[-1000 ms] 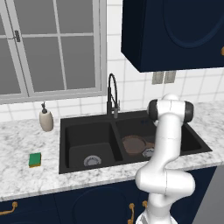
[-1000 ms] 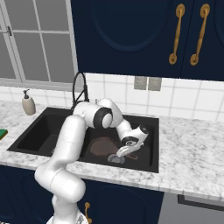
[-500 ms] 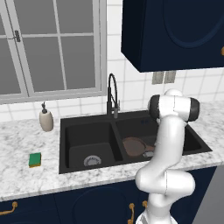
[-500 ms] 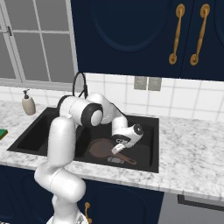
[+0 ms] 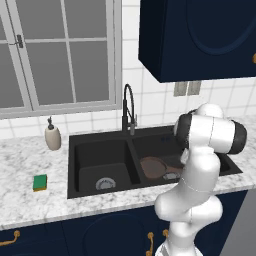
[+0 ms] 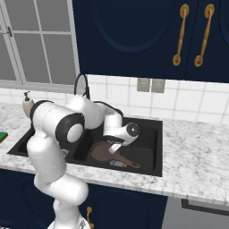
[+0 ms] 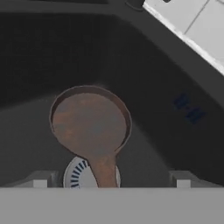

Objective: Pick the pan and sponge and place them into the sink. Then turn on the water.

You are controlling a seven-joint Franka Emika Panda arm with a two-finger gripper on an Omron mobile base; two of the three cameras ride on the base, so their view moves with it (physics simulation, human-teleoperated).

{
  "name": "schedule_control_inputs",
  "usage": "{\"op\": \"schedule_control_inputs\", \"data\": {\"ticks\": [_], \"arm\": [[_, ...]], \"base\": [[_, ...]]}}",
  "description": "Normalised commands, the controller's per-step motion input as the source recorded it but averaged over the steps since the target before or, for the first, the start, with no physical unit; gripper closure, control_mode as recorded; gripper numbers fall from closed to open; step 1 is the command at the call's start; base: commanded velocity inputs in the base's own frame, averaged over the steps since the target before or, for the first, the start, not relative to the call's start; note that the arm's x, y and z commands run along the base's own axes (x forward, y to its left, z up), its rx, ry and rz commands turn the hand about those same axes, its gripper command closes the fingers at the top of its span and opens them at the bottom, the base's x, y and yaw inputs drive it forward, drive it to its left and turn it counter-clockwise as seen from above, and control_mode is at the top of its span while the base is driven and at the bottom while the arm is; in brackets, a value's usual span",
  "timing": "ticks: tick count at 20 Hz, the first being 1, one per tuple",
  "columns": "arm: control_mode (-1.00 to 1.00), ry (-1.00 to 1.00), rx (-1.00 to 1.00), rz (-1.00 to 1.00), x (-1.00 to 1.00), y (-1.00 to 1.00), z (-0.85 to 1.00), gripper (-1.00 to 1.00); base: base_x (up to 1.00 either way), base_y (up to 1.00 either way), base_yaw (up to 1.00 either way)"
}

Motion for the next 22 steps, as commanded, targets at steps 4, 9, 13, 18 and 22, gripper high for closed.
{"op": "schedule_control_inputs", "data": {"ticks": [4,9,13,18,22], "arm": [[-1.0,-0.09,-0.2,0.1,-0.42,0.17,0.99,-1.0],[-1.0,-0.1,-0.21,0.08,-0.55,0.19,1.0,-1.0],[-1.0,-0.09,-0.19,0.07,-0.59,0.19,1.0,-1.0],[-1.0,-0.06,-0.19,0.1,-0.6,0.17,1.0,-1.0],[-1.0,-0.01,-0.22,0.13,-0.54,0.27,0.89,-1.0]], "base": [[0.0,0.0,0.0],[0.0,0.0,0.0],[0.0,0.0,0.0],[0.0,0.0,0.0],[0.0,0.0,0.0]]}}
